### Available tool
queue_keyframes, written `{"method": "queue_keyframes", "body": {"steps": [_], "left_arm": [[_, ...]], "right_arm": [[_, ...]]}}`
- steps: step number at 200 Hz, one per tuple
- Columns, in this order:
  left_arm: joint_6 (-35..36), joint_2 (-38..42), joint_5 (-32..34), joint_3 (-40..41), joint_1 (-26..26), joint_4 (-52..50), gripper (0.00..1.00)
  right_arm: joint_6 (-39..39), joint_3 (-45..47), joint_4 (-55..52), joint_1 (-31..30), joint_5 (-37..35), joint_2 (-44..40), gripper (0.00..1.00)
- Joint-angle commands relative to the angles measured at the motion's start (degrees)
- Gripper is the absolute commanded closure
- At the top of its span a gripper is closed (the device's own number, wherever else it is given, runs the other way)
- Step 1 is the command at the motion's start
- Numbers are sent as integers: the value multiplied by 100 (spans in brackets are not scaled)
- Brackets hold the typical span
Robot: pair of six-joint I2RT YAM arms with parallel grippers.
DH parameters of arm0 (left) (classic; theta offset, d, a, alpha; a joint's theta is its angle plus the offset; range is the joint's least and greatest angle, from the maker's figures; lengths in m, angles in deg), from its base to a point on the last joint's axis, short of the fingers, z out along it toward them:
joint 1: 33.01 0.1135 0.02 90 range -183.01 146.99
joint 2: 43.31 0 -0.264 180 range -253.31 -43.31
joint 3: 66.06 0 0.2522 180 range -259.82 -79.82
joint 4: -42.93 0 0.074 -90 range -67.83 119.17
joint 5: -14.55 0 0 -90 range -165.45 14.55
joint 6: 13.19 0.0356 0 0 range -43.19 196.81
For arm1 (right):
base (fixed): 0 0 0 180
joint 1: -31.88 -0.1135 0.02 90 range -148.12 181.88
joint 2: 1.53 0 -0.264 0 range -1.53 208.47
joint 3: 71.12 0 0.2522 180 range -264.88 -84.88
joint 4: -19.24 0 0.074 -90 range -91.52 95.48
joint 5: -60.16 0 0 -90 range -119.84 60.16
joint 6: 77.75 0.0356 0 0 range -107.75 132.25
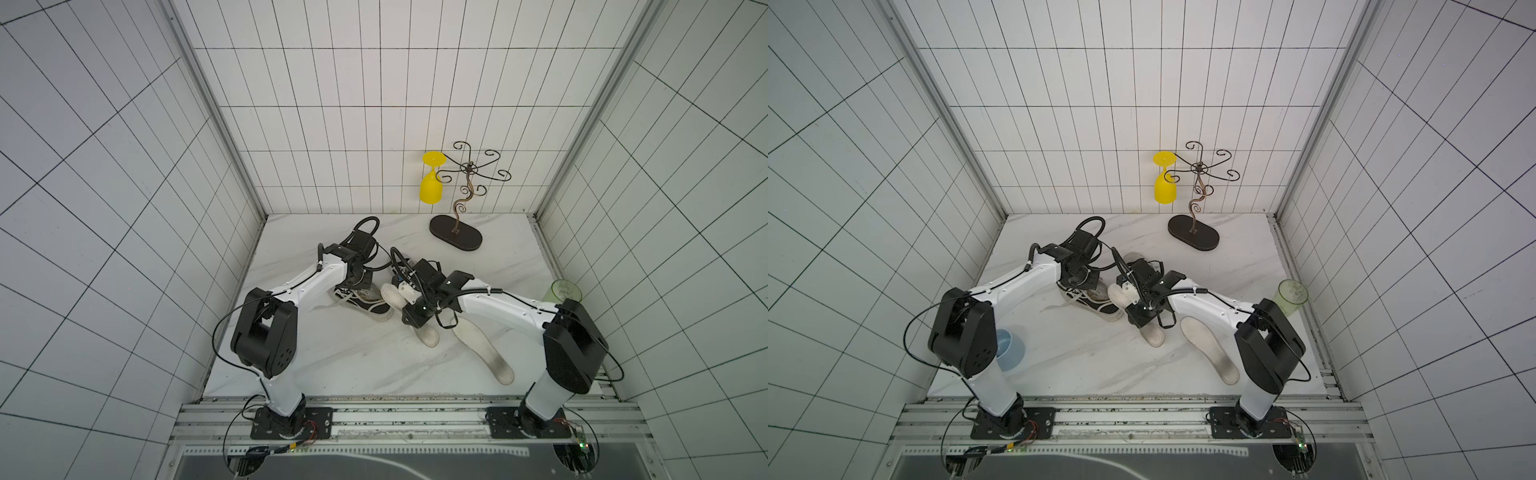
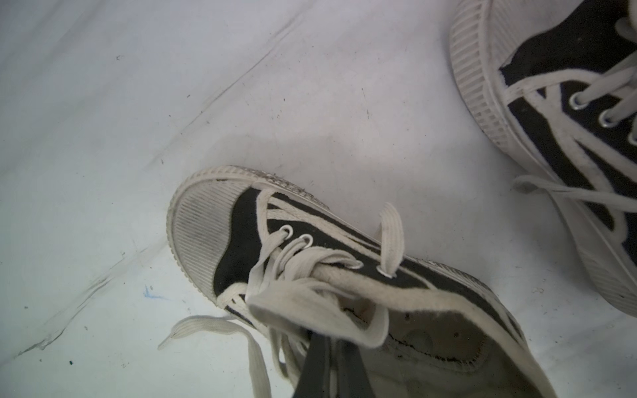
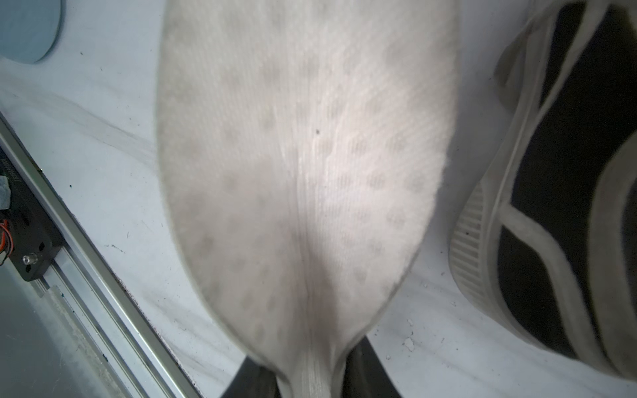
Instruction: Insert the insole into the shoe
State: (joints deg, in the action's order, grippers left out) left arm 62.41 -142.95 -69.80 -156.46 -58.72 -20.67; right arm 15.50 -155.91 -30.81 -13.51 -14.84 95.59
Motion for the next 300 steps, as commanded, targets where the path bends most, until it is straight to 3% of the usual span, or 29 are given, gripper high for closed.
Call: {"method": "queue_keyframes", "body": {"steps": [1, 23, 43, 69, 143, 248, 300], "left_arm": [[413, 396, -754, 150, 17, 267, 100], [608, 678, -1287, 329, -67, 504, 100], [714, 848, -1492, 476, -176, 658, 100], [787, 1013, -1827, 691, -245, 898, 100], [706, 999, -2196, 850, -340, 1249, 100], [585, 1338, -2354, 932, -502, 1276, 100], [636, 1363, -2502, 905, -749, 1105, 100]], "right_arm": [[-219, -855, -920, 178, 394, 69, 70], [-171, -1314, -1606, 287, 531, 196, 70], [45, -1474, -1943, 381, 1099, 230, 71], [282, -1396, -2068, 395, 1660, 242, 72], [813, -564, -2239, 192, 2202, -182, 71], [1019, -466, -2207, 137, 2069, 380, 71], [1038, -917, -2435, 332, 1676, 656, 71]]}}
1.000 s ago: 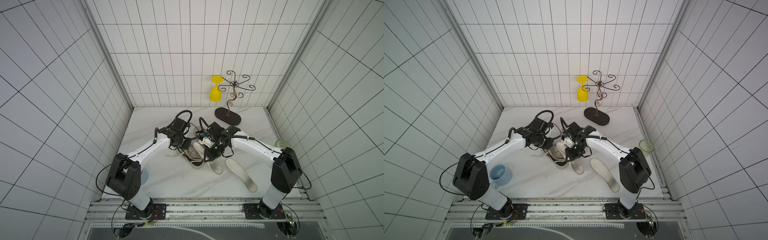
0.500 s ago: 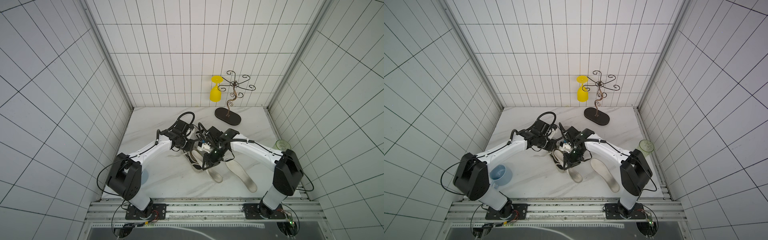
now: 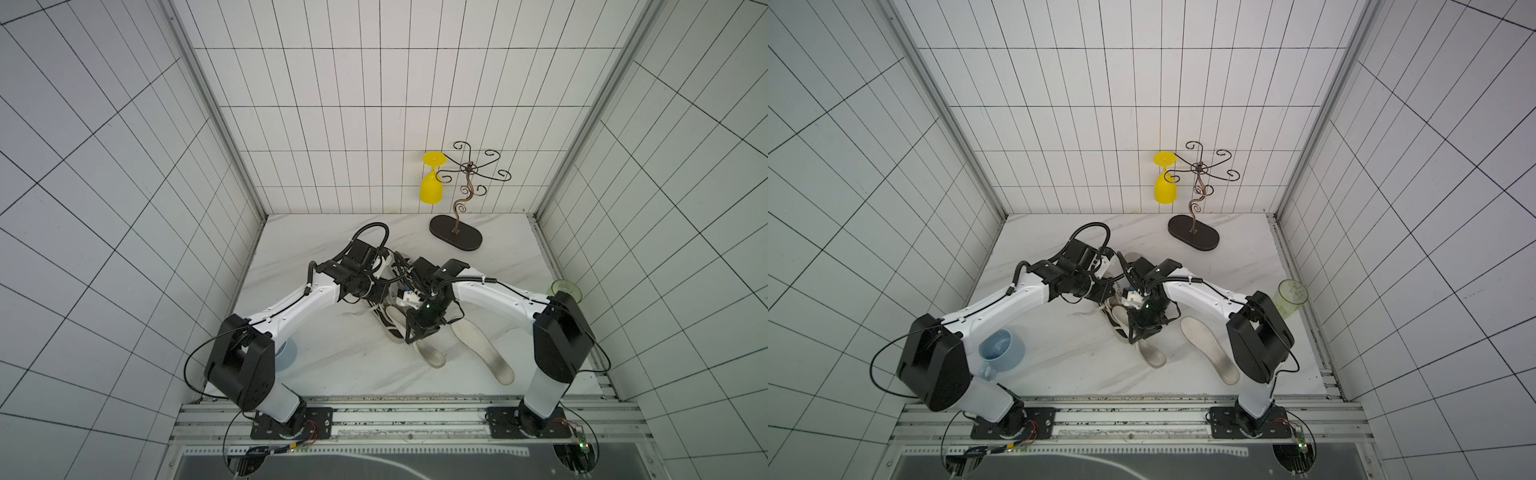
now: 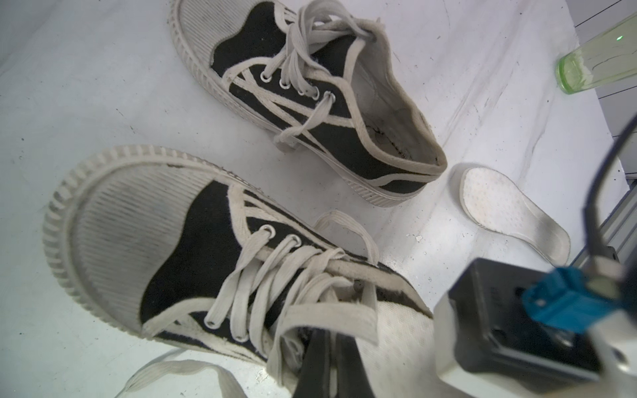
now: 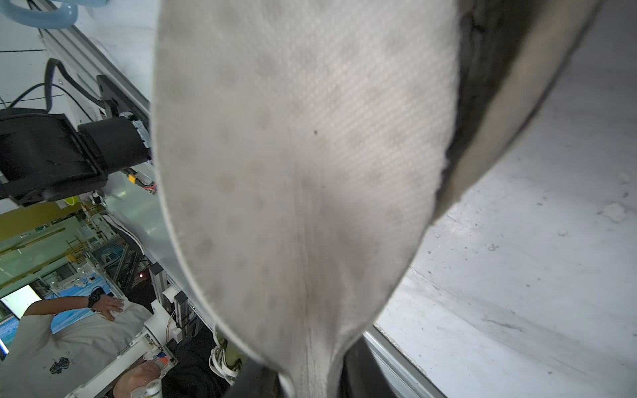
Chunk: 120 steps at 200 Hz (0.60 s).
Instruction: Insert the insole into the shoe
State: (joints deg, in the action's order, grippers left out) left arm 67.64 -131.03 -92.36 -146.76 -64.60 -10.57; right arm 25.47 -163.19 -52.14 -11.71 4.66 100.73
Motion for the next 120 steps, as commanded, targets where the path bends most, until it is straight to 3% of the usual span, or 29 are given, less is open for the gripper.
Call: {"method": "queue_keyframes", "body": {"steps": [1, 120], "left_arm": [[120, 170, -258, -65, -166, 88, 100], [22, -334, -578, -302, -187, -372, 100]], "right_arm": [[41, -205, -306, 156, -275, 148, 71], [-423, -2030, -499, 217, -1425, 1059, 70]]}}
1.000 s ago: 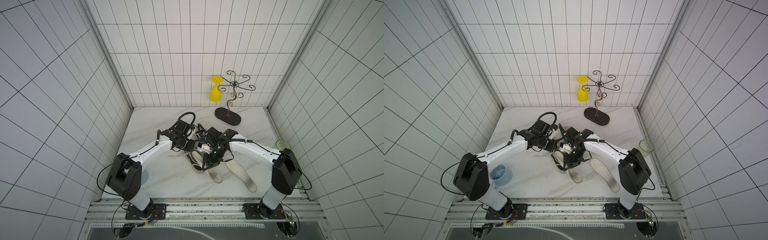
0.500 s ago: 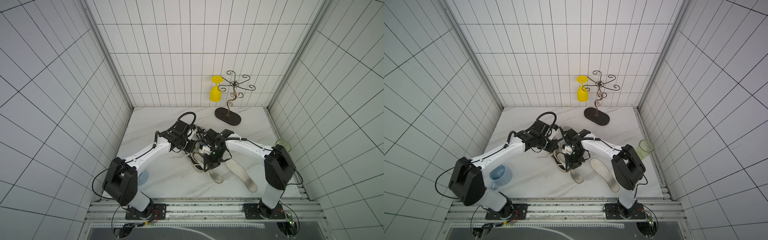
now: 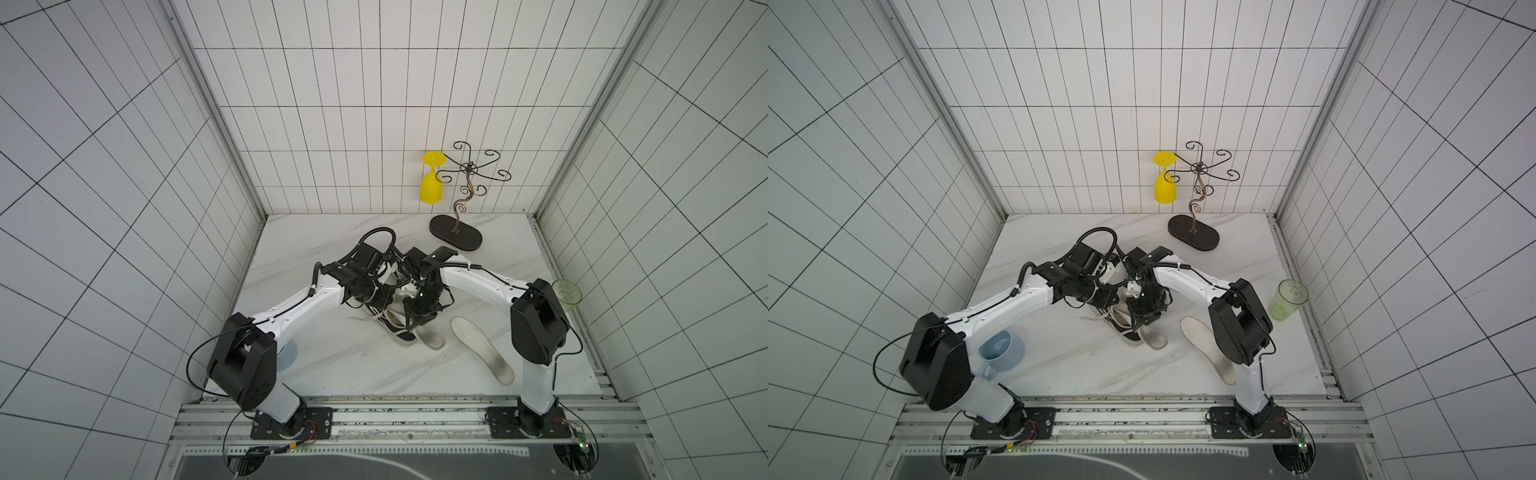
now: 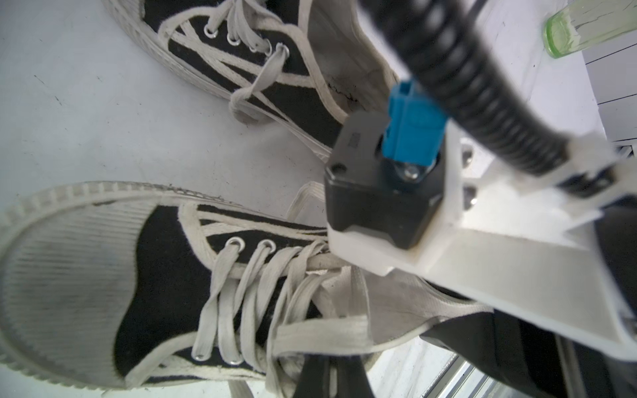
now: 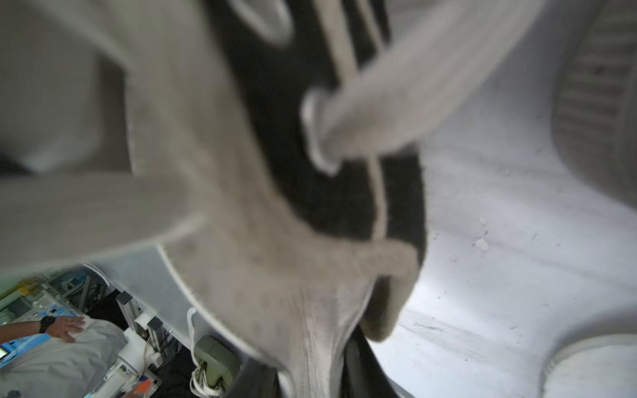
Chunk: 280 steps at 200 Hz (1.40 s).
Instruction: Insert the insole into the shoe
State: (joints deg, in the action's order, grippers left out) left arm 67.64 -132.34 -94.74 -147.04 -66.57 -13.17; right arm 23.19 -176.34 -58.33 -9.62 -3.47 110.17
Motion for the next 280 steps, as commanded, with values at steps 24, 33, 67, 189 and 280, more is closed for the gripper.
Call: {"method": "queue_keyframes", "body": {"steps": [24, 33, 67, 189, 280], "left_arm": [[-227, -291, -461, -381, 103, -152, 100], [-272, -299, -523, -383, 123, -132, 100], [-305, -342, -680, -351, 149, -107, 100], [-656, -209, -1158, 56, 360, 213, 100], [-744, -147, -1028, 229, 527, 244, 100]], "right_arm": [[-97, -502, 492, -58, -610, 146, 70], [-76, -359, 676, -114, -632, 150, 70], [74, -50, 1382, -260, -639, 179, 71], [417, 663, 3435, -294, -591, 210, 70], [224, 748, 4308, -305, 26, 256, 64]]}}
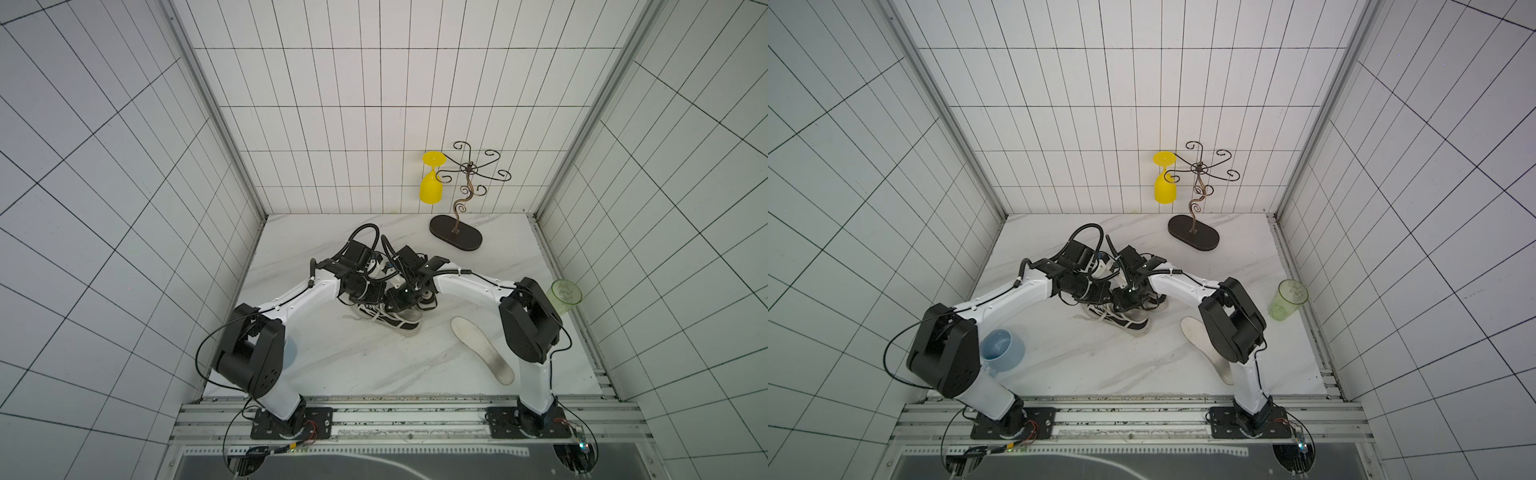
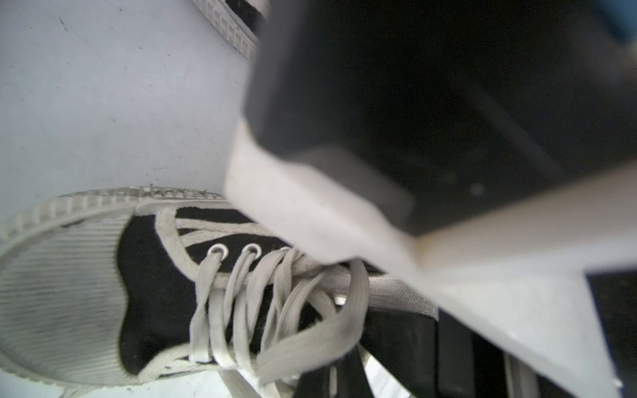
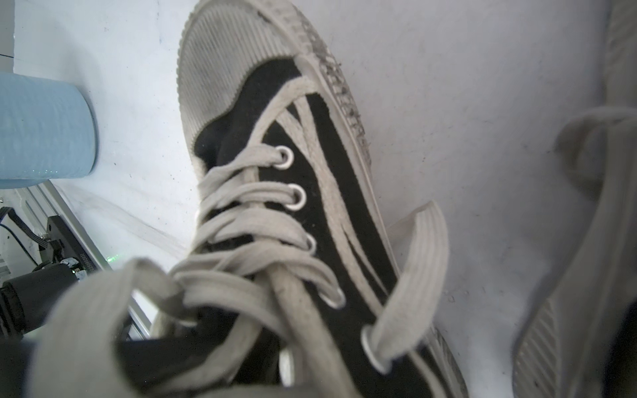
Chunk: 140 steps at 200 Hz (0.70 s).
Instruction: Insert the insole into the shoe
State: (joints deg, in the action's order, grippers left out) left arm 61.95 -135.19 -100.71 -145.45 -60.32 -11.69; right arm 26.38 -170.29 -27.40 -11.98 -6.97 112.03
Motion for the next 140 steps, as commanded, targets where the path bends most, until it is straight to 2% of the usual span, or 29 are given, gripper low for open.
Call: {"method": "queue_keyframes", "body": {"steps": [1, 21, 55, 101, 140], "left_arm": [[-189, 141, -399, 77, -85, 91, 100], [-500, 215, 238, 202, 162, 139, 100], [-778, 356, 155, 502, 449, 584, 100], [-1019, 328, 349, 585, 450, 788, 100], [-1195, 406, 457, 587, 426, 956, 100]], "right_arm": [[-95, 136, 1197, -65, 376, 70, 64], [-121, 41, 510, -7, 228, -18, 49], [132, 551, 344, 249, 302, -598, 31], [371, 428, -199, 394, 139, -1073, 27], [950, 1462, -604, 989, 418, -2114, 28]]}}
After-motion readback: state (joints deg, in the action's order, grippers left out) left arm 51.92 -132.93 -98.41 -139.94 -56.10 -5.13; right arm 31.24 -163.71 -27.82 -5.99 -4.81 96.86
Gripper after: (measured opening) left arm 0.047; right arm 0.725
